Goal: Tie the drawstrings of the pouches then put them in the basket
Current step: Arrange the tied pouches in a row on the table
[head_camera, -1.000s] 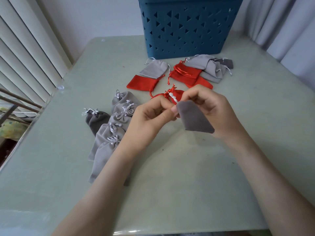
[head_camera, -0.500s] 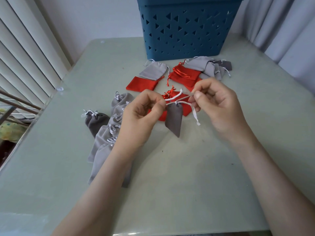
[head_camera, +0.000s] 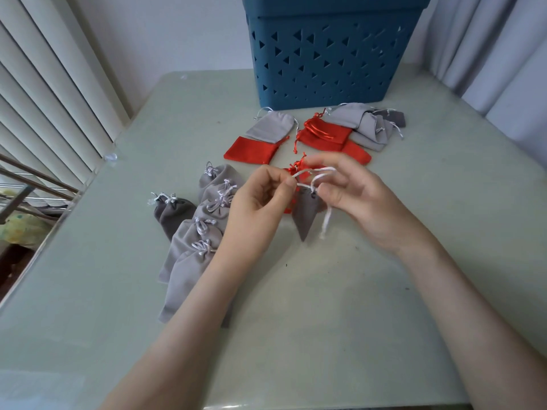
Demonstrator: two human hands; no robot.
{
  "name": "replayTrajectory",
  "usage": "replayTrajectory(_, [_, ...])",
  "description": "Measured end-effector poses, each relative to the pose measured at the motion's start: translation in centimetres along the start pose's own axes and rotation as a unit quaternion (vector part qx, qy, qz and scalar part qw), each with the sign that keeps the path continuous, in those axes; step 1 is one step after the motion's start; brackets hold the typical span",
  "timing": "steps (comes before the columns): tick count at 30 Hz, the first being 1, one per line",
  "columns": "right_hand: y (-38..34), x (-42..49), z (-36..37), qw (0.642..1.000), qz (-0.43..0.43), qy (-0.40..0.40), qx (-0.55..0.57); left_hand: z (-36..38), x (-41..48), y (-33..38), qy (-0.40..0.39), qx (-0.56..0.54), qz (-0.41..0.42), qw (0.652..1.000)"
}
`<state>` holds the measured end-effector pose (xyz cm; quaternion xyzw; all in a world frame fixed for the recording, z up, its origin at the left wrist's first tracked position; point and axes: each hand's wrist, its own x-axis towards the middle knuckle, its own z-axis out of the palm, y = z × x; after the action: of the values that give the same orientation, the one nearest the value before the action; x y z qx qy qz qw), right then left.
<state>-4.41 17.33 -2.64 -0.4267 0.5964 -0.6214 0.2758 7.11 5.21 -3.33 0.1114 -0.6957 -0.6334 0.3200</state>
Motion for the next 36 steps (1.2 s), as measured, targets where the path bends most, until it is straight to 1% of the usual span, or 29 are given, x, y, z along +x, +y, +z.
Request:
replayTrajectory(2, [-0.03,-0.05,0.35,1.0,0.017,-0.014,-0.02,0.14,0.0,0.01,0.008,0.01,-0.008,1.0])
replayTrajectory(4, [0.0,-0.04,0.4,0.999,0.025,-0.015,-0.016,0.14,0.01,0.09,0.01,0.014,-0.014,1.0])
replayTrajectory(9, [-0.03,-0.06,0.67,1.0,0.011,-0.003,-0.024,-0.02,-0.03,0.23,-0.018,0.024,-0.042,0.999])
replayTrajectory(11, [-0.05,-0.09,0.9,0.999,0.005,-0.005,-0.043,-0.02,-0.08,-0.2,-0.034,0.057,-0.056,0.996])
replayTrajectory(13, [-0.05,-0.09,1.04,0.998,-0.002,-0.004,-0.066,0.13,-0.17,-0.49,-0.031,0.088,-0.057,0.994])
replayTrajectory(15, [-0.07,-0.1,1.12,0.997,-0.007,0.008,-0.07,0.14,-0.09,-0.48,-0.022,0.095,-0.057,0.994])
replayTrajectory(18, [-0.06,-0.11,1.04,0.995,-0.025,0.028,-0.091,0.0,0.03,-0.28,-0.005,0.085,-0.047,0.995])
replayTrajectory(22, [-0.35,-0.23,0.75,0.99,-0.059,0.052,-0.113,0.01,-0.19,0.29,0.014,0.041,-0.039,0.998])
replayTrajectory(27, [-0.35,-0.37,0.7,0.981,-0.099,0.084,-0.146,0.16,-0.18,0.22,0.004,0.019,-0.031,0.999])
replayTrajectory(30, [-0.19,-0.56,0.67,0.972,-0.129,0.083,-0.177,0.13,-0.17,0.22,-0.004,-0.002,-0.025,1.0])
replayTrajectory(33, [-0.11,-0.67,0.71,0.955,-0.174,0.088,-0.223,0.12,-0.28,0.15,-0.032,-0.033,-0.012,0.999])
replayTrajectory(36, [-0.06,-0.64,0.69,0.94,-0.207,0.099,-0.254,0.22,-0.41,-0.16,-0.059,-0.04,0.004,0.997])
